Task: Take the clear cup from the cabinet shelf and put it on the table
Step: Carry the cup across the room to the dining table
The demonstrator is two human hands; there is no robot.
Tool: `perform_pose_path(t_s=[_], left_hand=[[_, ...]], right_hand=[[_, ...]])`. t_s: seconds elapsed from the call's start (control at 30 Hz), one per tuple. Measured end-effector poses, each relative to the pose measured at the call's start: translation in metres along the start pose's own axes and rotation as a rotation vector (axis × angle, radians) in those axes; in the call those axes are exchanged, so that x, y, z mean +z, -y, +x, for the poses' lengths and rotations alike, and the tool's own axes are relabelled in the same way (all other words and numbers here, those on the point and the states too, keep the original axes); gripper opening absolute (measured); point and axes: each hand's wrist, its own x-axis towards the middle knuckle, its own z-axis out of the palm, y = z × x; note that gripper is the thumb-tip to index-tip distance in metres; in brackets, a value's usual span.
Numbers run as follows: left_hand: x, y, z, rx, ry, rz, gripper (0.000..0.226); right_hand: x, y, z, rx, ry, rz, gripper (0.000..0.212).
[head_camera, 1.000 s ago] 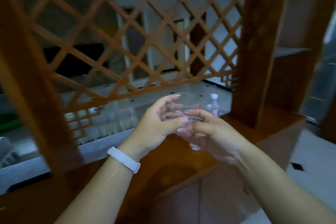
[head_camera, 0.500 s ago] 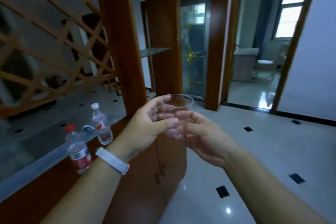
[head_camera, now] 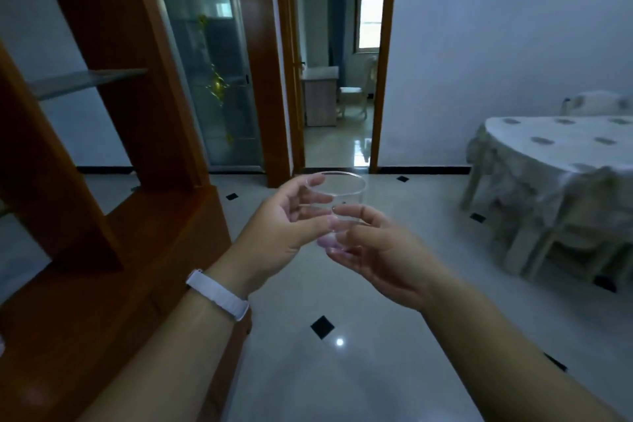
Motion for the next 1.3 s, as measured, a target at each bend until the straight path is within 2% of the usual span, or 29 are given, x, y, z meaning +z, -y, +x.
perform_pose_path(t_s=[0.2, 0.4, 0.7, 1.0, 1.3], left_hand=[[0.006, 0.026, 0.076, 0.009, 0.123, -0.058, 0.064], [0.004, 0.041, 0.147, 0.031, 0.254, -0.091, 0.058], [0.042, 0.056, 0.219, 0.056, 0.437, -0.185, 0.057], [0.125, 0.052, 0.252, 0.043, 0.608, -0.257, 0.051], [0.262, 0.038, 0.289, 0.024, 0.702, -0.272, 0.054]], right_hand=[[-0.036, 0.013, 0.045, -0.057, -0.147, -0.008, 0.047], [-0.057, 0.031, 0.089, -0.114, -0.269, 0.04, 0.047], [-0.096, 0.051, 0.102, -0.202, -0.463, 0.031, 0.042], [-0.164, 0.062, 0.071, -0.264, -0.618, 0.116, 0.04], [-0.279, 0.096, 0.011, -0.307, -0.691, 0.139, 0.053]])
